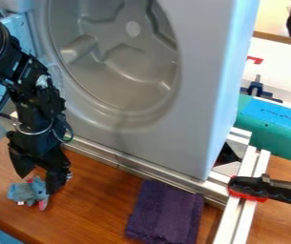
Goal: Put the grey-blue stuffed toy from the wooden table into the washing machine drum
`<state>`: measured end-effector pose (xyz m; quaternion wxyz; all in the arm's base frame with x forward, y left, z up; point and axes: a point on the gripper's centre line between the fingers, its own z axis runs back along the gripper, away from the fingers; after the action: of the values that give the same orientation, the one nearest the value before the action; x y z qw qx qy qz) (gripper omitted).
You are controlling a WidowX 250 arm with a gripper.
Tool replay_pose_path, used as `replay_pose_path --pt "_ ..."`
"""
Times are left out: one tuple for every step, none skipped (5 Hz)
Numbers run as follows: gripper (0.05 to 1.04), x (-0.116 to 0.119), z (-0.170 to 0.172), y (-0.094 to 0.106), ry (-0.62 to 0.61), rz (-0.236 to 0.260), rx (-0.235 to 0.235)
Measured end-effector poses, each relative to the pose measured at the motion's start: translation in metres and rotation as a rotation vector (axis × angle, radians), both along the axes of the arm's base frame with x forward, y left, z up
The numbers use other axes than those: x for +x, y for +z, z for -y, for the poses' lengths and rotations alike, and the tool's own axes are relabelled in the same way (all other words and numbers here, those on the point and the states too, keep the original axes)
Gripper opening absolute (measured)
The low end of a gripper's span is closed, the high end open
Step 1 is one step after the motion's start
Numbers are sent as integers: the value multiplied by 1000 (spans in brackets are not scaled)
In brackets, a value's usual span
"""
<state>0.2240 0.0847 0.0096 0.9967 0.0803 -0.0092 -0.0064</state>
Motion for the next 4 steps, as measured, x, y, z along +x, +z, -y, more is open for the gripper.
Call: replay_pose_path --pt "1003 -3 1 -4 -5 -25 -5" --pt "1003 1 -17 24 -170 -79 69" --pt "1003 6 -47 25 -299 -216 59" --pt "1003 5 -72 11 -408 -266 54"
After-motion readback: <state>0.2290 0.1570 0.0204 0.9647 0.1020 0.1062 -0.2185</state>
